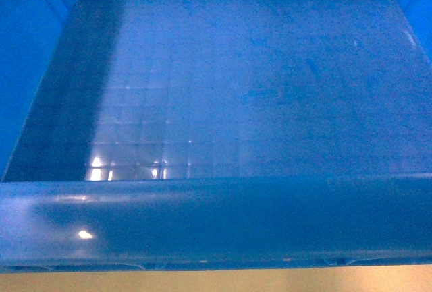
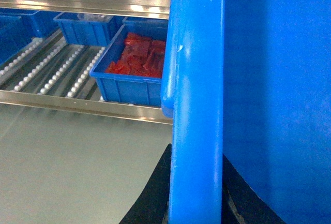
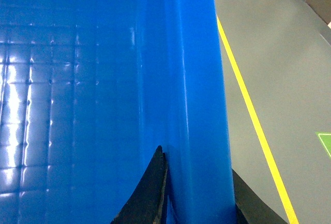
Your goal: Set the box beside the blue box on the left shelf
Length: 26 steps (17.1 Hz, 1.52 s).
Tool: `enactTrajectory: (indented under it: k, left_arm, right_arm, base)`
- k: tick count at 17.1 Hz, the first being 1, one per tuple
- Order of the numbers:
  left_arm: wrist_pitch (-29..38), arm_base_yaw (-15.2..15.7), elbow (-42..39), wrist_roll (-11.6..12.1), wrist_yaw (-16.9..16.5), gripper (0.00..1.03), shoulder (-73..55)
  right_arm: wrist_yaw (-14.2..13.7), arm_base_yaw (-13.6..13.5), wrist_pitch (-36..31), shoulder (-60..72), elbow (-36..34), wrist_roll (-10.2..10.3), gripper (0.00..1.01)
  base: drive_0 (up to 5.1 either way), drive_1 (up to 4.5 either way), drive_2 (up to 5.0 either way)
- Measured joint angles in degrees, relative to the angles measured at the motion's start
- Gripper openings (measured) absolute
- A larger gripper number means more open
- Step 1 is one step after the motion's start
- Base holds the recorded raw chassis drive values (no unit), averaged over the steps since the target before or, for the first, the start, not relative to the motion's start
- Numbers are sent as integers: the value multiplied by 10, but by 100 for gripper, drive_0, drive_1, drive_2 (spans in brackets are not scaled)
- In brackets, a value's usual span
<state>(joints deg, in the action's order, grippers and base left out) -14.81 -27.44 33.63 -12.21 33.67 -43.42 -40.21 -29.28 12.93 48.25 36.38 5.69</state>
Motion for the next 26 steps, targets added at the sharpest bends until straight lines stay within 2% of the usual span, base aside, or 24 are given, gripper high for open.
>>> enactTrajectory:
  k: [18,26]
  left_arm:
    - [0,0,0,0,0,10,1]
    - [0,0,0,0,0,10,2]
  right_arm:
    - [0,0,-1,0,0,0,16]
    - [0,0,-1,0,0,0,16]
  base:
    - [-497,241,241]
    - [-490,329,154]
